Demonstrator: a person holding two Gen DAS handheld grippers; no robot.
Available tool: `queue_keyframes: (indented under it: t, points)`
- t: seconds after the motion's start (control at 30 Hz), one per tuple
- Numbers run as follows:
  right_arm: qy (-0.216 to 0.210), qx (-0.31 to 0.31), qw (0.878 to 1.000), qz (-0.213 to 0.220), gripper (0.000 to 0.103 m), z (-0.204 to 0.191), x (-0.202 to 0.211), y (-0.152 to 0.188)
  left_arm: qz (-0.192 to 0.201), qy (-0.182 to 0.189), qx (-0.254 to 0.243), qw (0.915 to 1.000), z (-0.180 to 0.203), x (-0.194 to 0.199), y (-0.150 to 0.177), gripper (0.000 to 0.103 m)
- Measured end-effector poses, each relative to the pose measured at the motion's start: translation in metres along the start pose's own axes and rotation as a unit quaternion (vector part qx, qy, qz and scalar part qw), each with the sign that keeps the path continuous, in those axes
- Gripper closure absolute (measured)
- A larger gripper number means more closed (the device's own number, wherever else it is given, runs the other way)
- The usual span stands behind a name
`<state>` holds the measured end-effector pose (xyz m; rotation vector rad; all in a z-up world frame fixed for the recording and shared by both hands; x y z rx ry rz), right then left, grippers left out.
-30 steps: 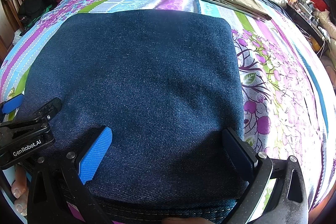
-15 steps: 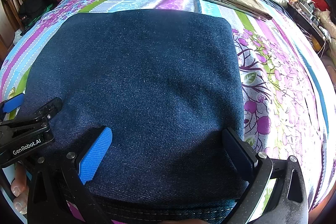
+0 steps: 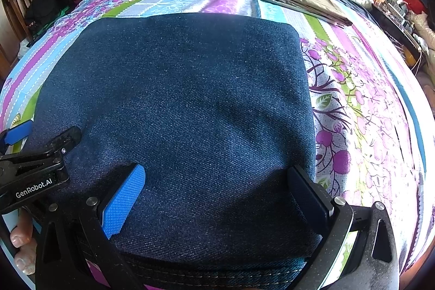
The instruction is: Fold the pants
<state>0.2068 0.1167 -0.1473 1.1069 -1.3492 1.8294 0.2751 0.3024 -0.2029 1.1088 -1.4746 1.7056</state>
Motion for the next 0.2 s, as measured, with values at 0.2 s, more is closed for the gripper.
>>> queue_keyframes:
  t: [0.2]
  points:
    - [0.000, 0.000, 1.000, 0.001, 0.000, 0.0002, 0.0000, 0.0015, 0.002, -0.002, 0.001, 1.0000, -0.0006, 0.0003, 0.0000, 0.000]
Point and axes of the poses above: each gripper's, at about its wrist camera, not at the fingertips, and x roughly against the way its jaws point, z to its right, y to its underside, the point moved 6 cm from there along -x, roughly the way its jaws point, and after that the axes turned 10 degrees about x, right-handed, at the moved point
